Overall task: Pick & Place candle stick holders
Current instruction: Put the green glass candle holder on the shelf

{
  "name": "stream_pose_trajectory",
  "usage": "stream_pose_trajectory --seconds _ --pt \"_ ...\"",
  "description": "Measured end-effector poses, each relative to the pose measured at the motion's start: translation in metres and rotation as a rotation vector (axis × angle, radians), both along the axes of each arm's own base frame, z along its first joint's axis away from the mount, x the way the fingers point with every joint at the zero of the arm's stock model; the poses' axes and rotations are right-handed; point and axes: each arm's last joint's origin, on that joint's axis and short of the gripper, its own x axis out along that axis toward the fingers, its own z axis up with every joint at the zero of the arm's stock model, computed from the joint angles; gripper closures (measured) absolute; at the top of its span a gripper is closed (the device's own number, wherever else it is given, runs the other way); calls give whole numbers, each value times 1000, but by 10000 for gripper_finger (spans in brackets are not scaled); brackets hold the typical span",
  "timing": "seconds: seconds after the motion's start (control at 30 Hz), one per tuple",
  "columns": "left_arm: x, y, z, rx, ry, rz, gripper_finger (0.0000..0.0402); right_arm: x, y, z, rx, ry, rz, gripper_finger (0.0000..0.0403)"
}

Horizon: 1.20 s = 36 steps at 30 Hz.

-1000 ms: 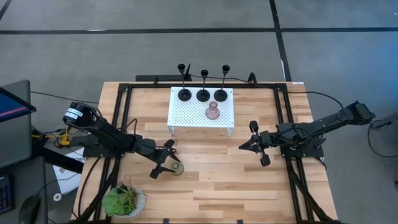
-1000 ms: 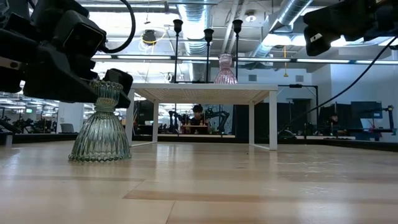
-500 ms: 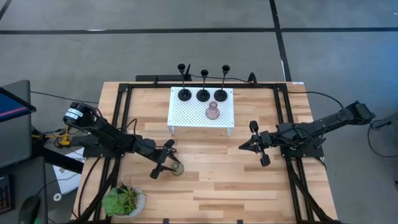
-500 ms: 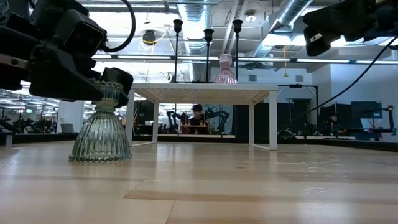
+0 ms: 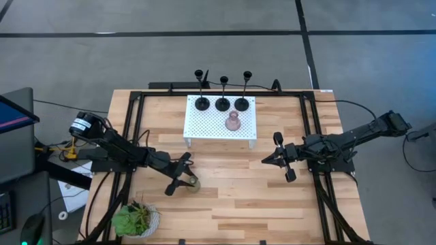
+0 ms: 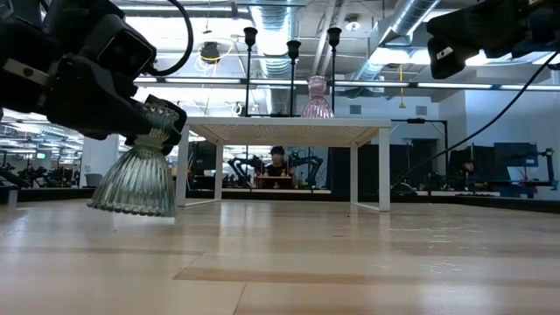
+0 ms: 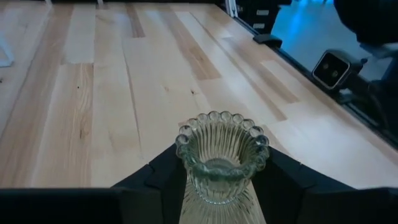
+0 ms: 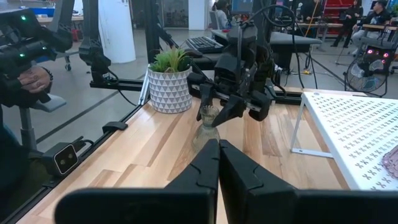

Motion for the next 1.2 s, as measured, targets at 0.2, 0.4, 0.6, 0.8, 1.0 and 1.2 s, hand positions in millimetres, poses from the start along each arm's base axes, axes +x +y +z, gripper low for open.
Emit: stream_pose_trajectory --seconds 0.2,0.4,0.6,0.8,1.0,1.2 --pt "6 -2 9 -46 -28 5 246 0 0 0 0 0 0 403" --pt "19 -4 29 -91 -89 55 246 0 0 0 0 0 0 403" --pt "30 -1 48 -106 -139 81 246 0 0 0 0 1 0 403" --pt "32 17 78 -109 -176 157 248 0 0 -1 -2 8 0 403" --pt "20 41 112 -44 -196 262 247 0 0 -2 -6 23 0 403" --pt "10 64 134 27 -285 364 244 0 0 -2 -7 25 0 403"
